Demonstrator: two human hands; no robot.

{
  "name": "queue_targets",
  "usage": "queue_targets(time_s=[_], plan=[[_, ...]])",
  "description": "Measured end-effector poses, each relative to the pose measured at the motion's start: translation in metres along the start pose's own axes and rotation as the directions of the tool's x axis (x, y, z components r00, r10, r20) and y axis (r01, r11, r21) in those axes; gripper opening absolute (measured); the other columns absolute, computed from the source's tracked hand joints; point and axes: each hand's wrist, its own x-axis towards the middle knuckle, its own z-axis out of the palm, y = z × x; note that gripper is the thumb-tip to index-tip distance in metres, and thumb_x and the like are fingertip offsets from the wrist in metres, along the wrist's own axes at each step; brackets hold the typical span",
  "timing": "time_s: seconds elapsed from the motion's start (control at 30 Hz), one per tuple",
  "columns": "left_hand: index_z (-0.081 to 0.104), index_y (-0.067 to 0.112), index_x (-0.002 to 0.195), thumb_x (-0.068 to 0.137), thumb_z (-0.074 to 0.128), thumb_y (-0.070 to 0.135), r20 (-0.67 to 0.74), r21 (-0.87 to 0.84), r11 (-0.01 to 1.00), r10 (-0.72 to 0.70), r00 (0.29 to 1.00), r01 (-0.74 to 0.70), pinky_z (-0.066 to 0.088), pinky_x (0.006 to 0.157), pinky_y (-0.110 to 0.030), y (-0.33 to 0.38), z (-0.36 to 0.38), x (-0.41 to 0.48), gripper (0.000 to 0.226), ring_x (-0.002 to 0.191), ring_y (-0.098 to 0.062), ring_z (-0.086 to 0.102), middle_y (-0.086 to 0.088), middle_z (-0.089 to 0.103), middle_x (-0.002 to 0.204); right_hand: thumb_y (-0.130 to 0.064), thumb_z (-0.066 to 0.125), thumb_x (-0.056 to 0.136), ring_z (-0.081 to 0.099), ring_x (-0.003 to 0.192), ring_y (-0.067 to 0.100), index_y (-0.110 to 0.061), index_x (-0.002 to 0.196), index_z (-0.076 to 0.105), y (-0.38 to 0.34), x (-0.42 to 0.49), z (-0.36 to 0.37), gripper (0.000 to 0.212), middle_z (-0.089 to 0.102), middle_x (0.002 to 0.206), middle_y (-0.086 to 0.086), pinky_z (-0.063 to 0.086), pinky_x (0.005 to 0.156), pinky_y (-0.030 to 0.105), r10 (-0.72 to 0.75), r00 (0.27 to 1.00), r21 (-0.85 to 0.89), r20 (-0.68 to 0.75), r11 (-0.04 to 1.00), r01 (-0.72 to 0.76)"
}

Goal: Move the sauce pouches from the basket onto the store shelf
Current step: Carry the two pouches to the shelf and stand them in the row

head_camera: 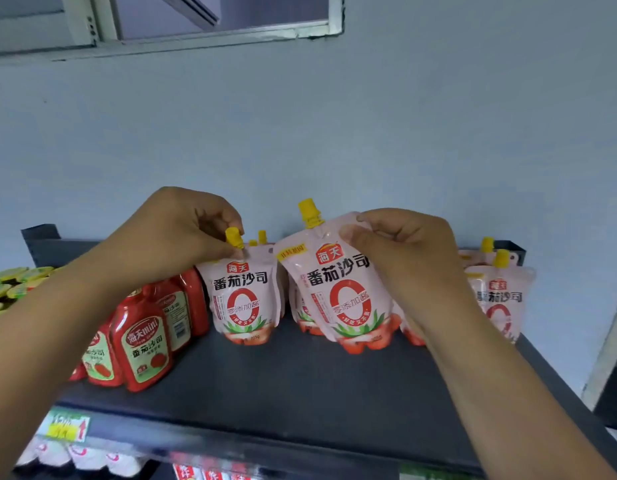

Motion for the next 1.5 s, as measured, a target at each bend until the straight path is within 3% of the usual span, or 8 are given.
queue_targets(time_s=[0.37, 0.5, 0.63, 0.8, 0.97, 1.2, 1.3, 1.5], plan=[[0.074, 0.032, 0.089, 0.075, 0.084, 0.034, 0.22, 0.429, 0.87, 0.161, 0.962, -0.244, 0.052, 0.066, -0.031, -0.06, 0.003, 0.046, 0.018, 0.076, -0.002, 0.062, 0.014, 0.07, 0.077, -0.01, 0.078, 0.086, 0.078, 0.075, 0.013, -0.024, 0.08, 0.083, 0.017, 0.032, 0.032, 0.016, 0.081, 0.077, -0.003, 0.062, 0.067, 0.03, -0.074, 0.972, -0.179, 0.222, 0.977, 0.115], [0.075, 0.028, 0.089, 0.073, 0.085, 0.034, 0.26, 0.407, 0.877, 0.157, 0.953, -0.255, 0.051, 0.065, -0.029, -0.071, 0.008, 0.061, 0.02, 0.075, -0.005, 0.063, 0.012, 0.07, 0.076, -0.023, 0.078, 0.086, 0.064, 0.059, 0.022, -0.004, 0.074, 0.075, 0.023, 0.036, 0.044, 0.022, 0.069, 0.065, 0.01, 0.047, 0.055, 0.034, 0.005, 0.92, -0.421, 0.393, 0.89, 0.175], [0.072, 0.027, 0.092, 0.077, 0.078, 0.033, 0.288, 0.501, 0.807, 0.185, 0.94, -0.312, 0.042, 0.06, -0.026, -0.079, 0.019, 0.073, 0.018, 0.077, -0.01, 0.059, 0.009, 0.068, 0.081, -0.025, 0.077, 0.087, 0.046, 0.052, 0.004, -0.004, 0.063, 0.063, 0.031, 0.03, 0.061, 0.035, 0.058, 0.058, 0.008, 0.033, 0.051, 0.018, 0.038, 0.914, -0.511, 0.405, 0.838, 0.192], [0.066, 0.027, 0.097, 0.081, 0.07, 0.035, 0.355, 0.634, 0.659, 0.218, 0.909, -0.405, 0.029, 0.056, -0.027, -0.089, 0.035, 0.083, 0.018, 0.081, -0.017, 0.054, 0.007, 0.052, 0.077, -0.029, 0.07, 0.093, 0.051, 0.058, 0.017, -0.009, 0.066, 0.058, 0.052, 0.029, 0.076, 0.036, 0.059, 0.069, 0.006, 0.035, 0.055, 0.021, 0.091, 0.876, -0.572, 0.473, 0.788, 0.228], [0.07, 0.029, 0.103, 0.081, 0.071, 0.033, 0.394, 0.623, 0.663, 0.193, 0.899, -0.416, 0.048, 0.068, -0.031, -0.093, 0.038, 0.088, 0.022, 0.087, -0.019, 0.061, 0.007, 0.064, 0.088, -0.032, 0.065, 0.096, 0.062, 0.071, 0.026, -0.004, 0.083, 0.069, 0.067, 0.025, 0.087, 0.031, 0.067, 0.077, 0.013, 0.048, 0.064, 0.033, 0.123, 0.869, -0.562, 0.479, 0.803, 0.196], [0.068, 0.033, 0.108, 0.084, 0.069, 0.04, 0.378, 0.663, 0.631, 0.182, 0.908, -0.403, 0.044, 0.066, -0.029, -0.104, 0.034, 0.089, 0.025, 0.088, -0.017, 0.061, 0.009, 0.06, 0.086, -0.027, 0.066, 0.097, 0.064, 0.081, 0.035, -0.004, 0.084, 0.072, 0.077, 0.021, 0.094, 0.027, 0.068, 0.083, 0.02, 0.052, 0.074, 0.045, 0.164, 0.899, -0.432, 0.406, 0.901, 0.031], [0.069, 0.035, 0.105, 0.081, 0.073, 0.038, 0.355, 0.632, 0.689, 0.151, 0.923, -0.355, 0.043, 0.063, -0.028, -0.109, 0.033, 0.093, 0.025, 0.086, -0.014, 0.062, 0.012, 0.066, 0.087, -0.024, 0.067, 0.097, 0.065, 0.085, 0.034, -0.005, 0.088, 0.074, 0.081, 0.021, 0.102, 0.022, 0.071, 0.084, 0.017, 0.053, 0.078, 0.046, 0.161, 0.91, -0.369, 0.382, 0.929, -0.01], [0.073, 0.036, 0.095, 0.079, 0.081, 0.036, 0.338, 0.248, 0.963, 0.015, 0.941, -0.104, 0.058, 0.078, -0.03, -0.109, 0.012, 0.087, 0.018, 0.081, 0.002, 0.067, 0.019, 0.072, 0.087, -0.021, 0.066, 0.097, 0.066, 0.082, 0.028, -0.002, 0.083, 0.072, 0.097, 0.023, 0.123, 0.024, 0.07, 0.081, 0.014, 0.053, 0.078, 0.044, 0.152, 0.952, -0.313, 0.266, 0.948, -0.063]])
